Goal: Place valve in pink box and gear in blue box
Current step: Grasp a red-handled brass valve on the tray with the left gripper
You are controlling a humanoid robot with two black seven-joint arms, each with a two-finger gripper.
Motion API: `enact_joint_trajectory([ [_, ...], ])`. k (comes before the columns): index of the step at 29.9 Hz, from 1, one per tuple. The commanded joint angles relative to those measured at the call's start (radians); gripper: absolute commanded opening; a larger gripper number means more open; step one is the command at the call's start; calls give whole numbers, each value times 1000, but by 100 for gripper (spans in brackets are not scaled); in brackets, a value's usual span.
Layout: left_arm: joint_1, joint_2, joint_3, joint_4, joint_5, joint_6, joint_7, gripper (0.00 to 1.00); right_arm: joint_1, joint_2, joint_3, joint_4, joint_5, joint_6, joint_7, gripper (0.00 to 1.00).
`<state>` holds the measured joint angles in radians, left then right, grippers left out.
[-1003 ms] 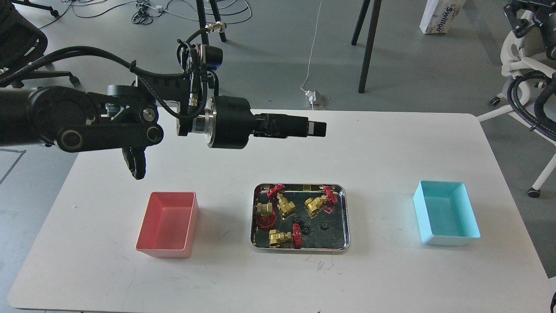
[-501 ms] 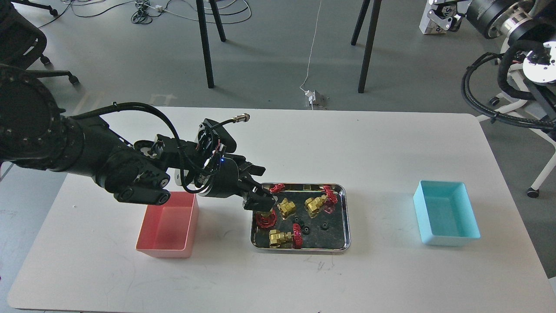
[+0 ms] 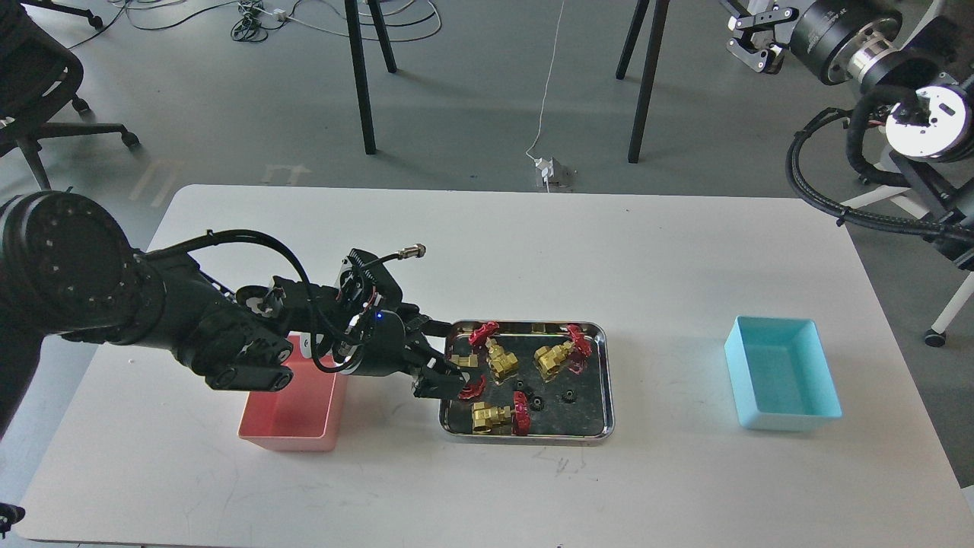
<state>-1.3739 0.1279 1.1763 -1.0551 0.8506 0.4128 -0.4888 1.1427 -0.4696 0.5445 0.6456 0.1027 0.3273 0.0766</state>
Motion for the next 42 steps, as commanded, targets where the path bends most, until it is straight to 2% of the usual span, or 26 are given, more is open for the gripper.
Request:
enact_joint_trajectory([
  [1,27,-5,-3,35,1,0,0,90,-15,-1,0,2,0,-2,0,99],
  [4,44,-7,-3,61,1,0,0,76,-26,-1,6,2,0,-4,0,99],
  [17,95,-8,-15,90,27,0,0,64,-49,-3,11,0,2,-7,2,99],
  [27,96,-17,-23,90,27,0,0,53,-66,-1,11,-1,2,-7,3,99],
  [33,96,-17,-37,98,27,0,0,50,-66,-1,12,-1,2,-7,3,99],
  [42,98,-17,-43,101,28,0,0,32,-70,-3,11,-1,2,-7,3,99],
])
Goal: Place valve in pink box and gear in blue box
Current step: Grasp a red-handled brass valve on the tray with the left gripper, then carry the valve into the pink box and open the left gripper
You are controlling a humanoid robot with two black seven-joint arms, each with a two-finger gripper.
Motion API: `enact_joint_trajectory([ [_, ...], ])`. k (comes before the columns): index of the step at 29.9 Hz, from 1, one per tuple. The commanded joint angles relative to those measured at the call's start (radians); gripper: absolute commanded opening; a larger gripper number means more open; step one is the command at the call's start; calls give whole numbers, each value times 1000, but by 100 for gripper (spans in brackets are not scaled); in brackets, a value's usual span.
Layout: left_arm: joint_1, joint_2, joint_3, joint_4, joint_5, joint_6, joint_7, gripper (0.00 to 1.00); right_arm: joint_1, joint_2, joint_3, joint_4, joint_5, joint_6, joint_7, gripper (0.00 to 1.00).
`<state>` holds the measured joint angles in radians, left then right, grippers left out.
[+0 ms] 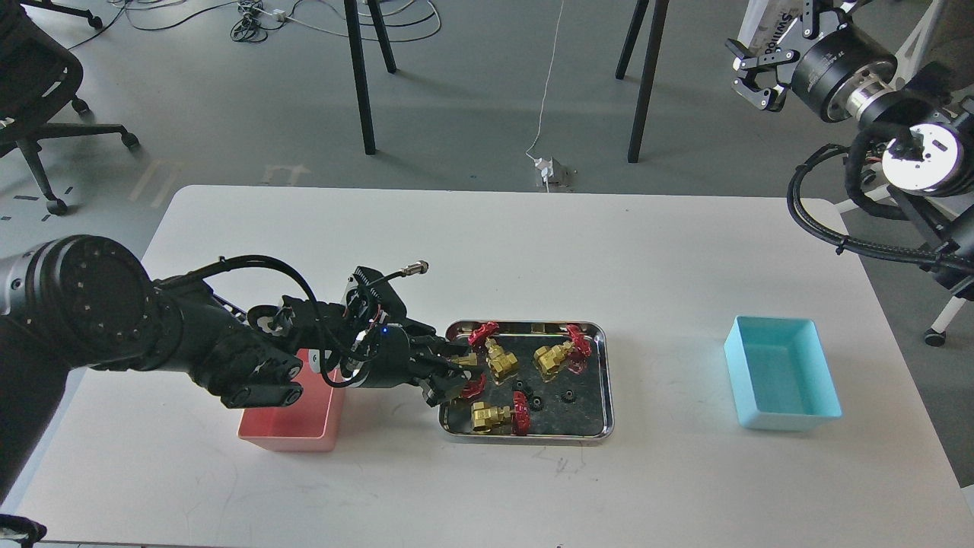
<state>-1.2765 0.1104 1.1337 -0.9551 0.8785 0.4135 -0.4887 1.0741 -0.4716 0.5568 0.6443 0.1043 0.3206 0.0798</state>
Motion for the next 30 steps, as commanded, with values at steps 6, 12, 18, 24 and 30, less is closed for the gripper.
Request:
enact_joint_trajectory([
  [6,-1,0,-3,1,7,-1,0,25,-8,-2,0,0,0,-2,0,99],
  [12,-6,14,-71,-17,10,-4,0,23,-11,-2,0,1,0,-14,0,99],
  [18,-40,54,-87,-53,13,-5,0,22,-11,4,3,2,0,-15,0,99],
  [24,-78,132,-100,-117,25,-4,0,21,-8,11,23,2,0,-23,0,99],
  [30,-159,326,-176,-282,57,-7,0,21,73,28,32,66,3,-215,-8,99],
])
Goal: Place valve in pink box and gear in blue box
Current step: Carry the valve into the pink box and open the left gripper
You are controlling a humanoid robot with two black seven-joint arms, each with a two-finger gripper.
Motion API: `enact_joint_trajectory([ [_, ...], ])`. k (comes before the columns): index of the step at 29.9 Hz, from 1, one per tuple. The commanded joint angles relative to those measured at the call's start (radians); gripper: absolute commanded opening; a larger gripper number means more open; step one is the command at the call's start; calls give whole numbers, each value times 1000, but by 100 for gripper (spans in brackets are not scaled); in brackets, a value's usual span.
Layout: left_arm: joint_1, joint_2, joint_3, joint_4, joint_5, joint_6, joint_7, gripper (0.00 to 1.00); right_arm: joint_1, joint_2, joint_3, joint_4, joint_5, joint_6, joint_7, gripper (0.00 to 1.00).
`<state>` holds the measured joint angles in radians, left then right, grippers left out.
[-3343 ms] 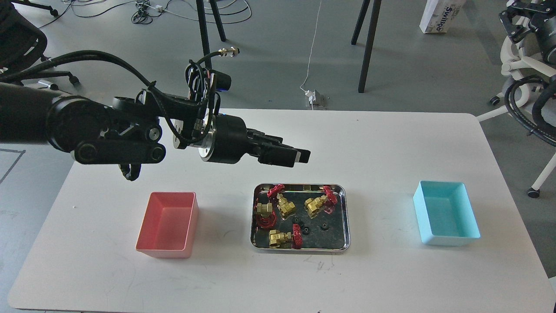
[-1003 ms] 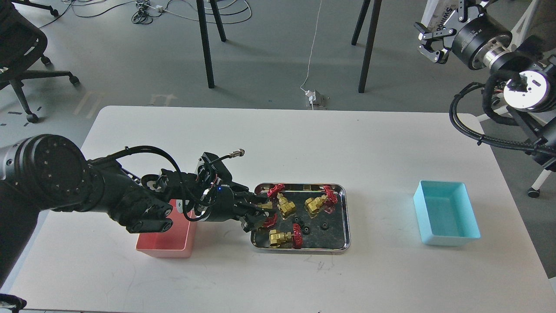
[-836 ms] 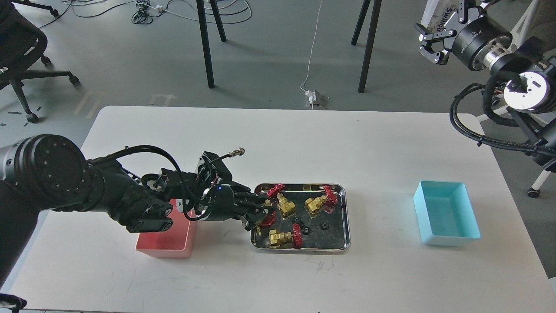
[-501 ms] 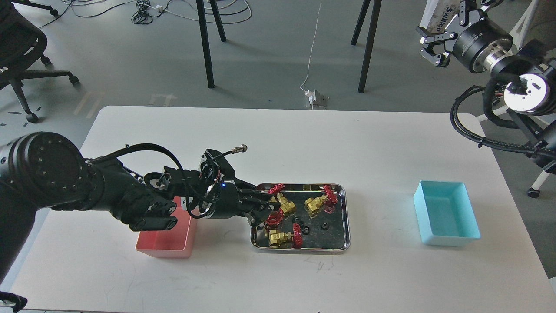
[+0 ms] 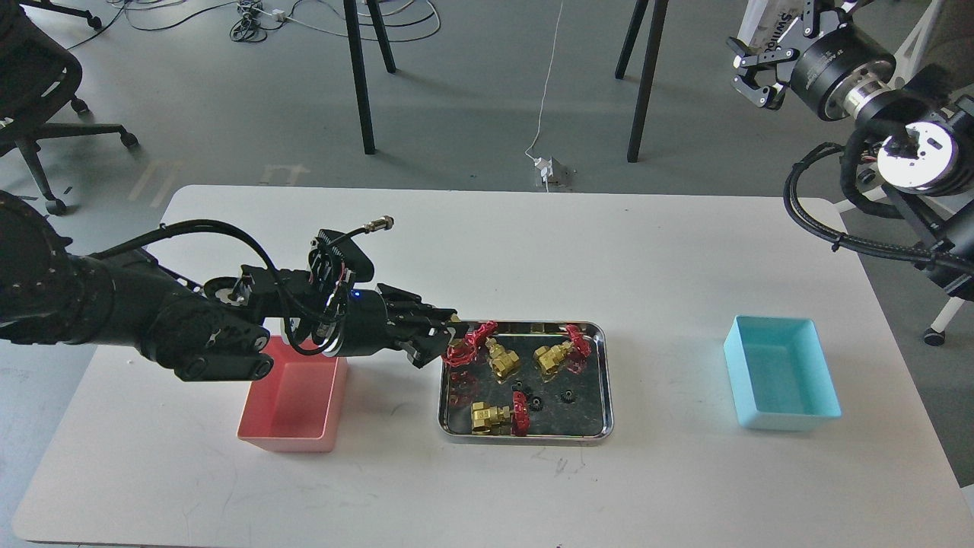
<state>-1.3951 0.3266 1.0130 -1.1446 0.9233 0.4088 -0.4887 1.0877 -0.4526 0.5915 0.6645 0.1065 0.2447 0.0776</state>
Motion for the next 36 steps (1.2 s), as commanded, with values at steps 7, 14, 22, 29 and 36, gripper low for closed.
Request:
enact_joint_trajectory([
  [7,-79,331,-108,-195,94,-5,0,21,120,14,-9,142,-1,-309,-50,99],
  [14,-32,526,-94,-222,264,-13,0,21,89,3,-12,132,-2,-305,-52,99],
  [22,111,569,-99,-207,301,-11,0,21,61,0,-7,132,-1,-300,-52,99],
  [29,177,562,-108,-123,316,-11,0,21,55,-1,-2,132,-1,-300,-52,99],
  [36,208,529,-111,-63,315,-11,0,21,38,-3,-1,133,-1,-300,-52,99],
])
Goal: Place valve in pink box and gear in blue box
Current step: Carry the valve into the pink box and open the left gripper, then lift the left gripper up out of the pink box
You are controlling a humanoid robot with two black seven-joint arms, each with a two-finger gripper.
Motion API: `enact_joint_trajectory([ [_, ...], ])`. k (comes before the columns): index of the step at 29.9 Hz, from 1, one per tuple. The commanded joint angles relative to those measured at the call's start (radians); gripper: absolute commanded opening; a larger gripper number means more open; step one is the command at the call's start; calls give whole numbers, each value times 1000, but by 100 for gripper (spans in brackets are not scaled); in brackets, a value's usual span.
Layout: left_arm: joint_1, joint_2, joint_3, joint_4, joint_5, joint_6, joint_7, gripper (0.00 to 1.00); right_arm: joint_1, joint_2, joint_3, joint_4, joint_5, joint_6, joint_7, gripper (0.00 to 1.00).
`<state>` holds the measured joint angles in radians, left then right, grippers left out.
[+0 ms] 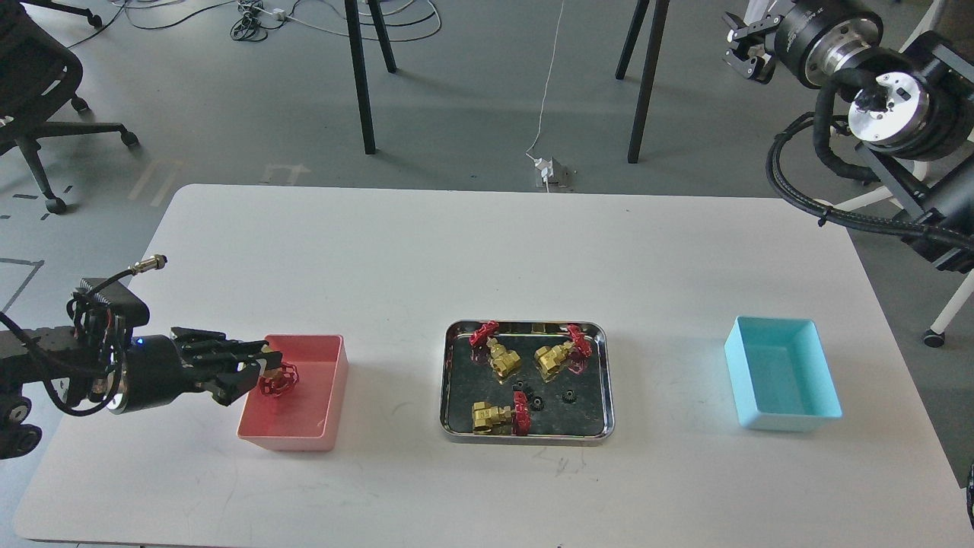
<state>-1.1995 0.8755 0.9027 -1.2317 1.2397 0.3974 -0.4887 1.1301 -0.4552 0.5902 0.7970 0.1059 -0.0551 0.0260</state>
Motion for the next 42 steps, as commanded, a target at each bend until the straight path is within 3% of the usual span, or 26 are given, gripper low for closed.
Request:
enact_joint_trajectory([
  [1,15,-30,-1,34,-3,0,0,21,-6,0,0,1,0,0,0,99],
  [16,46,-72,-22,64,-8,-2,0,28,-26,0,0,1,0,0,0,99],
  [27,81,-61,-100,51,0,0,0,55,-42,0,0,1,0,0,0,99],
  [32,77,-21,-207,-6,-16,-15,0,78,-49,-2,-16,-1,-9,3,0,99],
  [34,74,40,-304,-72,-29,-69,0,80,-52,-3,-48,2,-55,6,-1,99],
  [38,80,111,-557,-208,-158,-279,0,89,-26,-26,-170,10,-291,63,0,99],
  [42,80,97,-779,-238,-464,-481,0,96,13,-33,-239,28,-593,199,0,99],
])
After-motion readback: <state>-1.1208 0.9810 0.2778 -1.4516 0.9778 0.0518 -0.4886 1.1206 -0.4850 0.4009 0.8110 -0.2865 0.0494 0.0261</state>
